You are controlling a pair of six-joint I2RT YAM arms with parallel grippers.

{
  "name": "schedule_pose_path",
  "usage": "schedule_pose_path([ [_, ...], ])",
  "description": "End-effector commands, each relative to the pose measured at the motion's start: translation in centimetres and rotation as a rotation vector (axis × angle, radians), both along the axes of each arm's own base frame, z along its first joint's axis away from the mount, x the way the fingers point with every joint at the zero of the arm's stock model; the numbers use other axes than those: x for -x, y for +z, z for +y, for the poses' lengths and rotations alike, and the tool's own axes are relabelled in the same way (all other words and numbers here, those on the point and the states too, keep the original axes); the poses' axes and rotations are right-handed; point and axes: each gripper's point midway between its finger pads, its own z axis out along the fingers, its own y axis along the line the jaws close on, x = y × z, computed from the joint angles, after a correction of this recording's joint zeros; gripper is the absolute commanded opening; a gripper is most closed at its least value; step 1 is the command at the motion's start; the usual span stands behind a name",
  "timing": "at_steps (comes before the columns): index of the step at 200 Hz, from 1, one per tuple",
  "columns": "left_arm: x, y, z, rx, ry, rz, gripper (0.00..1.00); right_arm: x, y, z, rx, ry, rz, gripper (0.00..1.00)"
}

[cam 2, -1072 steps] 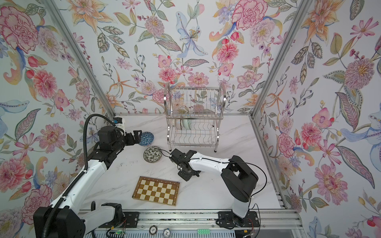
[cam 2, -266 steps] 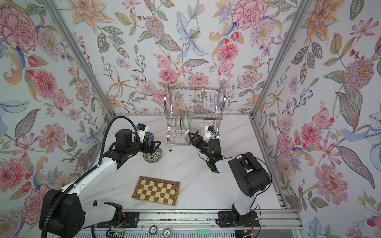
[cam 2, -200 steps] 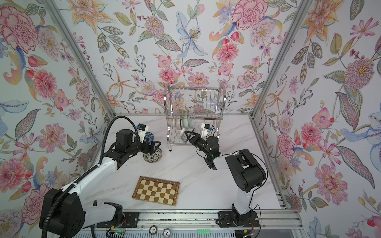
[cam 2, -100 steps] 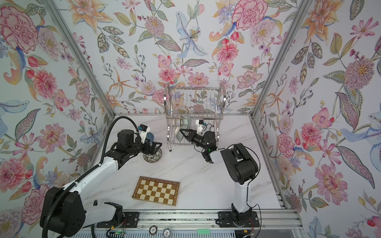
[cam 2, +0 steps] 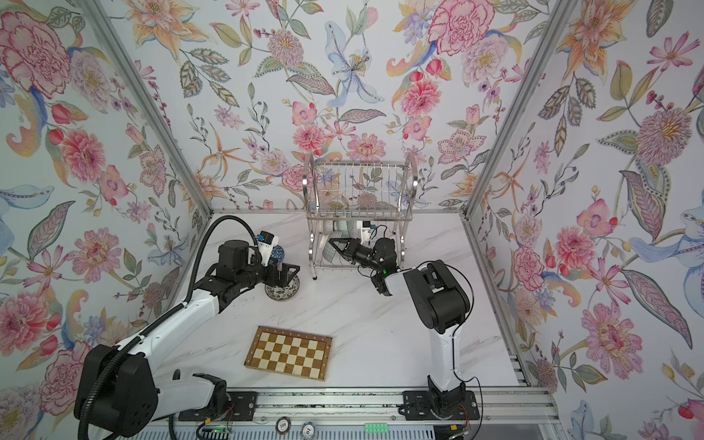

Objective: Load the bowls into the dish rack
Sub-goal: 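Insert the held bowl upright into the rack slot beside the mint-green bowl, then lower and settle the bowl down into the rack slot with the right gripper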

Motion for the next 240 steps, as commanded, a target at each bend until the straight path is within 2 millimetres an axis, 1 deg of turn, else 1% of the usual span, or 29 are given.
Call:
schedule_pose_path([
  [1, 0.3, -0.4, -0.6, -0.012, -0.033, 0.011, 0.99, 0.0, 2.1, 0.3, -0.04, 0.047, -0.08, 0.01],
  [46, 0.3, -0.4, -0.6, -0.013, -0.031, 0.017, 0.99, -0.1, 1.8, 1.0, -0.043, 0.098, -0.074, 0.02],
  [81, 0.3, -0.5, -0.6, -0.015, -0.03, 0.022, 0.99, -0.2, 1.0, 1.2, -0.031, 0.107, -0.055, 0.02],
  [150, 0.3, -0.7, -0.6, -0.019, -0.031, 0.026, 0.99, -0.2, 0.3, 1.5, -0.012, 0.126, -0.039, 0.03],
  [190, 0.3, -0.7, -0.6, -0.019, -0.03, 0.029, 0.99, -0.3, -0.5, 1.7, -0.003, 0.137, -0.022, 0.03],
  [211, 0.3, -0.7, -0.6, -0.02, -0.031, 0.029, 0.99, -0.3, -0.5, 1.7, 0.002, 0.134, -0.026, 0.03],
  [240, 0.2, -0.8, -0.6, -0.021, -0.029, 0.03, 0.99, -0.4, -1.2, 1.8, 0.028, 0.134, -0.018, 0.03],
])
